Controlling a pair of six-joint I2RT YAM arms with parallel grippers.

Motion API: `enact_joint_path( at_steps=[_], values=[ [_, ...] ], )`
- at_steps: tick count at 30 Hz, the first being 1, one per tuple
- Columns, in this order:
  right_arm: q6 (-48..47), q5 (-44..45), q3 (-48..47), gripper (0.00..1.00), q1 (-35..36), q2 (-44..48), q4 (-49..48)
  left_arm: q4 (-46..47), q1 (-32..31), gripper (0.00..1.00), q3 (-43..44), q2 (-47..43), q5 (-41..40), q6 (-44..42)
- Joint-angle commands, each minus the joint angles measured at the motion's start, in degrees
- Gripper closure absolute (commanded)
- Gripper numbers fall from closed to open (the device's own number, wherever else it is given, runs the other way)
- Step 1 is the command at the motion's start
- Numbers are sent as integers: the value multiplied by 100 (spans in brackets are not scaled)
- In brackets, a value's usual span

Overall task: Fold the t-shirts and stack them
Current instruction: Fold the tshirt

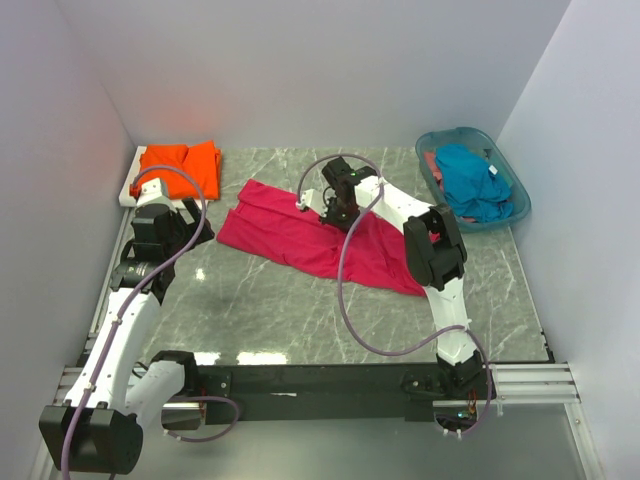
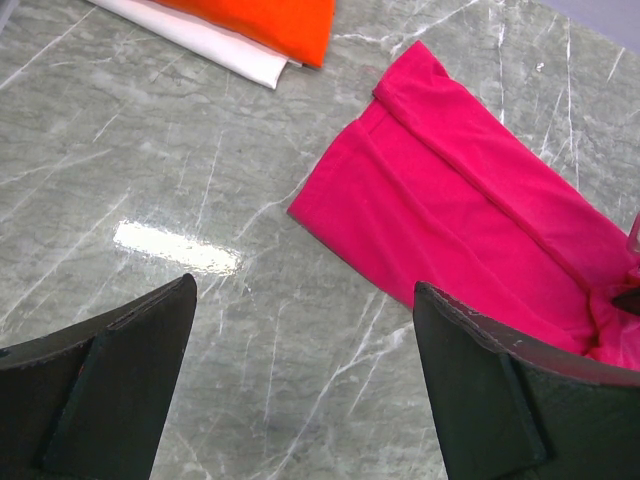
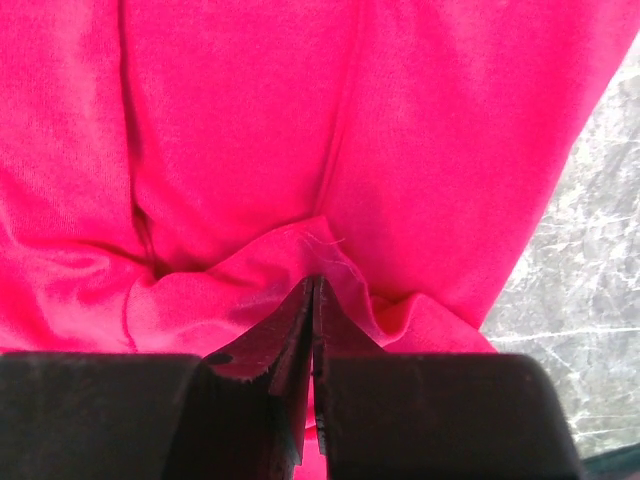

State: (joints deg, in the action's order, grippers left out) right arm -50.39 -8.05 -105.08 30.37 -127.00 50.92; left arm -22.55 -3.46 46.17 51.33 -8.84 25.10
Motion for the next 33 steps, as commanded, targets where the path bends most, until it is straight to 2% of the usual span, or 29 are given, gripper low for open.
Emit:
enact_joint_path(
  at_steps=[1,14,16,17,20,25,33],
  values=[
    [82,-56,-189,92,13,290,-187,136,-14,5,-12,8,67,-93],
    [100,-38,-30,92,294,404,-644,136,-14,5,-12,8,67,-93],
    [100,40,-161,83,294,326,-539,128,-14,5,-3,8,67,-102],
    [91,110,-206,68,277,290,-478,128,-14,5,-12,8,75,-102],
    [12,260,-241,57,206,263,-354,136,-14,5,-3,0,84,-102],
    [-102,436,-206,53,66,263,-293,145,-14,5,-12,0,102,-102],
    [-181,463,-469,53,-5,0,-74,145,-14,5,-3,26,84,-102]
  ],
)
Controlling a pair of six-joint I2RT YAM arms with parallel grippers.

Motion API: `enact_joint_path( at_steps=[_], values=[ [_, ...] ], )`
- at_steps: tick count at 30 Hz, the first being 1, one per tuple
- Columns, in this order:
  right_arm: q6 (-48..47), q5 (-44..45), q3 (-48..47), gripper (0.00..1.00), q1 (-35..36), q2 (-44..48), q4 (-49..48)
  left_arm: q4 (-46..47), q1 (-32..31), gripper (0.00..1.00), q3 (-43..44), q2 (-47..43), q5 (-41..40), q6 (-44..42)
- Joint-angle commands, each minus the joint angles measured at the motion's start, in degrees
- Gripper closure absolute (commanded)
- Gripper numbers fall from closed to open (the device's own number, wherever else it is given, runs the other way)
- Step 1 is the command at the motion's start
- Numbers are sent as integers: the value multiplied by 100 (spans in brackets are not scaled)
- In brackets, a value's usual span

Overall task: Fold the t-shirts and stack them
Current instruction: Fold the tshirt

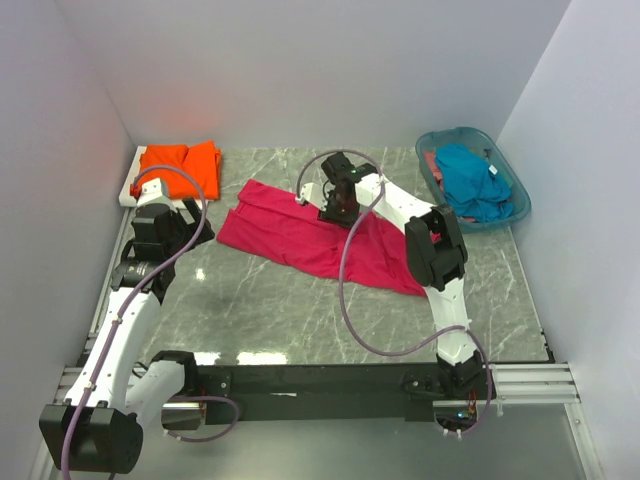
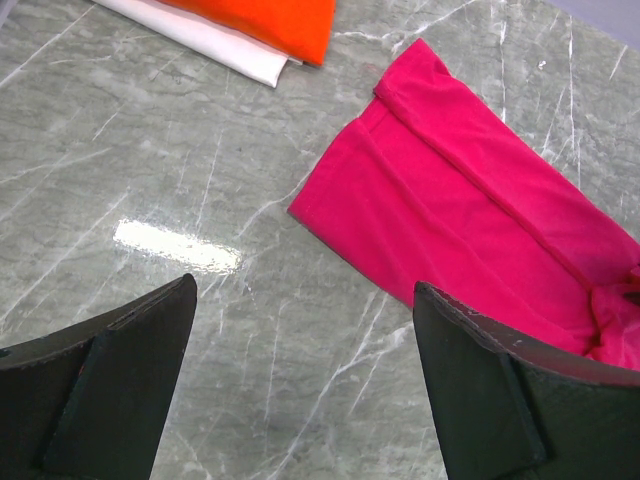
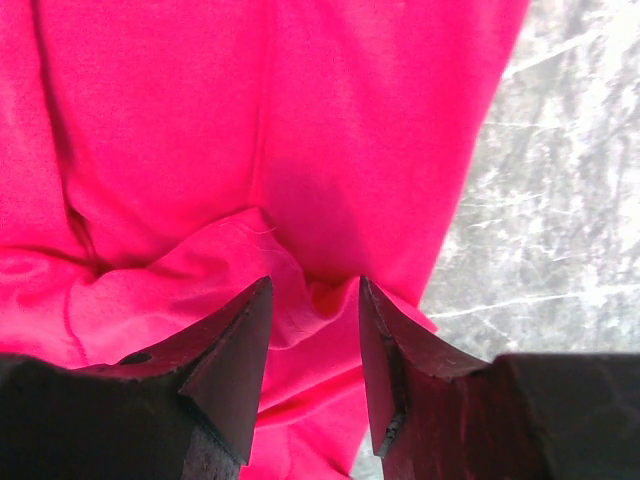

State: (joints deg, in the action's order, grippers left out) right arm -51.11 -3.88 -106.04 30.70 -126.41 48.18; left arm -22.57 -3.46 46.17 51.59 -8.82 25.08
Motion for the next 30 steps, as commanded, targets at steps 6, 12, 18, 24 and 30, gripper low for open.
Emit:
enact_joint_path(
  at_steps=[6,12,18,24,30],
  values=[
    [-276,-78,-479,53,-81,-200,472,147,-14,5,6,17,100,-100],
    [-364,-183,-716,53,-82,-437,736,139,-14,5,-3,17,91,-91],
    [-356,-148,-813,63,-90,-569,763,139,-14,5,-3,9,91,-91],
    [-338,-289,-691,93,-90,-368,640,147,-14,5,-3,9,108,-100],
    [-294,-464,-489,99,-90,-16,394,147,-14,5,-3,0,100,-100]
  ],
)
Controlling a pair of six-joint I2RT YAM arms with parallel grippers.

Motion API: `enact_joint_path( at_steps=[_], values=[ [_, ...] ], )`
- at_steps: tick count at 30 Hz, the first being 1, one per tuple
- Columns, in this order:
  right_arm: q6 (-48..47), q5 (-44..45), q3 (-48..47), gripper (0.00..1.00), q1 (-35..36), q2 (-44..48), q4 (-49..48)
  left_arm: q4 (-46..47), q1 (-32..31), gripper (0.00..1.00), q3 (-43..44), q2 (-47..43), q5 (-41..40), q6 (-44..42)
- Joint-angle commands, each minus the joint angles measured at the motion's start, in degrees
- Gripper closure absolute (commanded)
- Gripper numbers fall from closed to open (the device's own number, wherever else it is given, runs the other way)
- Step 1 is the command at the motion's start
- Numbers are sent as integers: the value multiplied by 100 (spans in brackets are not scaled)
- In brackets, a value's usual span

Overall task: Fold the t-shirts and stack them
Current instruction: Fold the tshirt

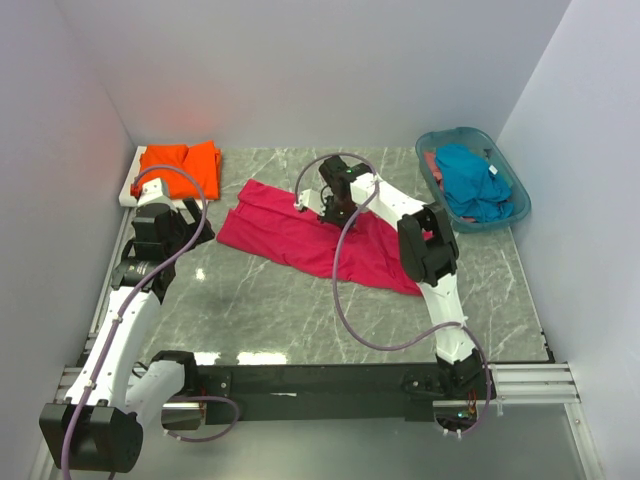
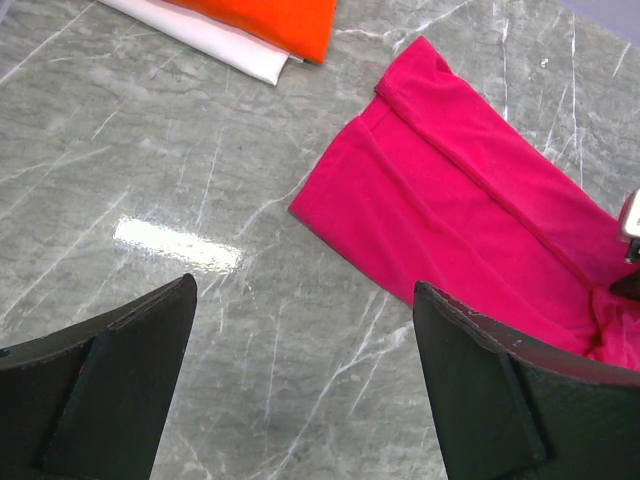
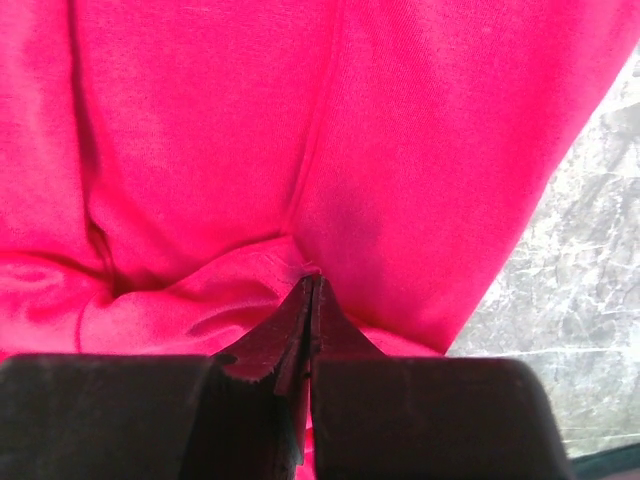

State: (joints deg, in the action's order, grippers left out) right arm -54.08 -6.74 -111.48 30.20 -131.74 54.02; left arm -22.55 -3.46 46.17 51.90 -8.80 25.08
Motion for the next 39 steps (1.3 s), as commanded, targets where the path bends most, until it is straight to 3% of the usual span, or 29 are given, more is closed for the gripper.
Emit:
enact_joint_path(
  at_steps=[1,21,22,28,31,33,36,39],
  values=[
    [21,-204,74,99,-31,553,-225,145,-14,5,-3,-31,98,-91],
    [952,24,478,99,136,668,-1535,136,-14,5,-3,-22,98,-91],
    [979,24,470,97,162,650,-1543,145,-14,5,-3,-22,98,-100],
    [1547,23,531,56,224,702,-1833,136,-14,5,-3,-31,98,-91],
    [2128,252,837,50,171,1157,-2605,154,-14,5,-21,-22,159,-82],
    [2700,-106,1005,45,-74,1501,-2721,163,-14,4,-38,-4,238,-21],
    [3132,-1402,1547,44,-626,2326,-2372,294,-14,4,-126,39,729,277],
    [2843,-2687,2547,43,-1311,3563,-1696,565,-5,4,-397,180,1309,1197]
  ],
)
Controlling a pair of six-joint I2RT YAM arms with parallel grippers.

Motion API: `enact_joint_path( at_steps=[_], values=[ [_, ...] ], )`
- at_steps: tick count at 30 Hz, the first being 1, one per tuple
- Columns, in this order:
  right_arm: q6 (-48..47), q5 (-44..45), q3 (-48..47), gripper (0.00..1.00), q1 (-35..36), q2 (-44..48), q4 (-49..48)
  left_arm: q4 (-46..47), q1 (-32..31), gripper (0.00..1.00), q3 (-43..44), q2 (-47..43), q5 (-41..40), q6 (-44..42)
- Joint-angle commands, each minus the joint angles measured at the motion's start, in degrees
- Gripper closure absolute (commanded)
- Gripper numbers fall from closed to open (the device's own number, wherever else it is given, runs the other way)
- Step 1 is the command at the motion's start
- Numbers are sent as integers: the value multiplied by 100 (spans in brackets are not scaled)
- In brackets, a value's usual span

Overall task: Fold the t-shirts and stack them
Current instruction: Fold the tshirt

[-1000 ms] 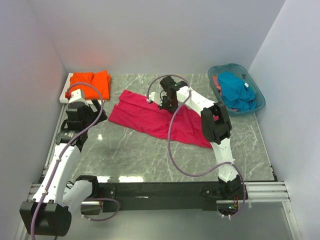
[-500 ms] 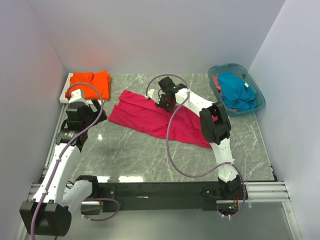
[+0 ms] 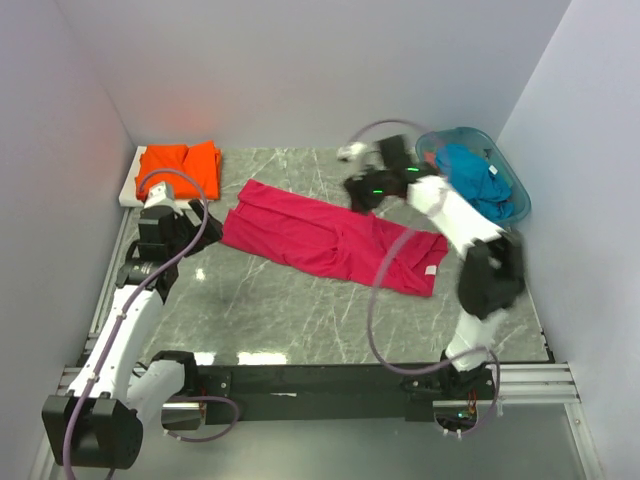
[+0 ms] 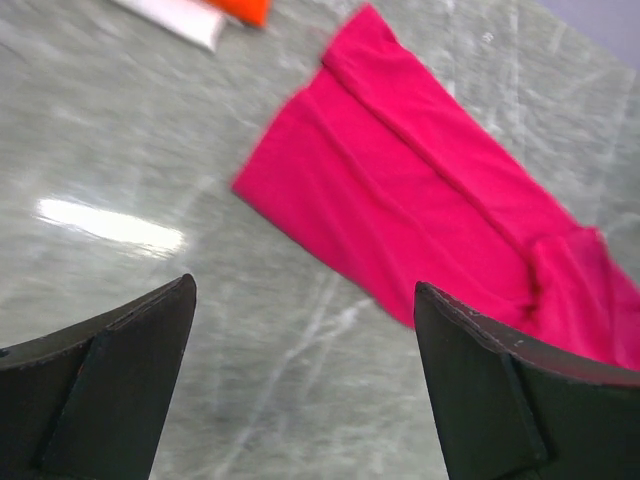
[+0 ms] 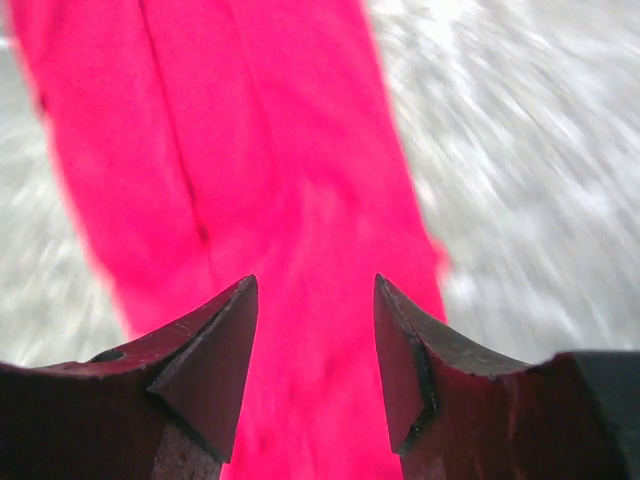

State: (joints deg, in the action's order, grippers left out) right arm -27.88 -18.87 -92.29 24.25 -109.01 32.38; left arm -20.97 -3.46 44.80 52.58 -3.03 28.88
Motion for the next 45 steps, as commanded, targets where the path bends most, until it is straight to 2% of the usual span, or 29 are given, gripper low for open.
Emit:
enact_joint_path(
  at_steps=[1,4,6,10,14,22,24,27,33,35,37,38,40,41,45],
  values=[
    [-83,-1601,947,43,-868,1547,619,531,4,5,-383,243,899,1055],
    [-481,-1558,2256,43,-1483,2558,1006,1084,4,8,-901,585,1269,2040],
    [-797,-1471,3046,43,-1878,2980,1155,1358,12,13,-1156,805,1156,2436],
    [-1368,-1583,3674,44,-3177,3640,1516,1578,30,19,-1044,1770,673,2991],
    [-1712,-1777,3806,45,-3724,3738,1780,1798,56,22,-806,2502,382,3193],
    [-2353,-1752,4254,47,-3770,3834,2000,2062,153,25,-306,3582,101,3536],
    [-2415,-1638,4359,46,-3770,3861,1948,2045,179,32,-60,3916,83,3545],
    [-2459,-1637,4386,46,-3770,3852,1982,1974,197,32,221,4190,31,3519],
    [-2380,-1830,4369,46,-3770,3791,1965,1764,241,43,495,4560,-163,3387],
    [-2380,-1831,4360,46,-3770,3799,1965,1763,250,54,495,4586,-198,3343],
    [-2415,-1830,4351,46,-3761,3799,1991,1763,259,61,451,4595,-198,3290],
    [-2424,-1839,4334,46,-3744,3782,2000,1781,267,70,442,4604,-181,3264],
    [-2398,-1830,4307,46,-3691,3764,2018,1825,276,79,390,4630,-128,3220],
    [-2372,-1830,4299,46,-3647,3764,2009,1833,285,86,372,4639,-67,3211],
    [-2179,-1752,4342,46,-3480,3799,1843,1886,311,95,302,4586,-22,3150]
  ],
)
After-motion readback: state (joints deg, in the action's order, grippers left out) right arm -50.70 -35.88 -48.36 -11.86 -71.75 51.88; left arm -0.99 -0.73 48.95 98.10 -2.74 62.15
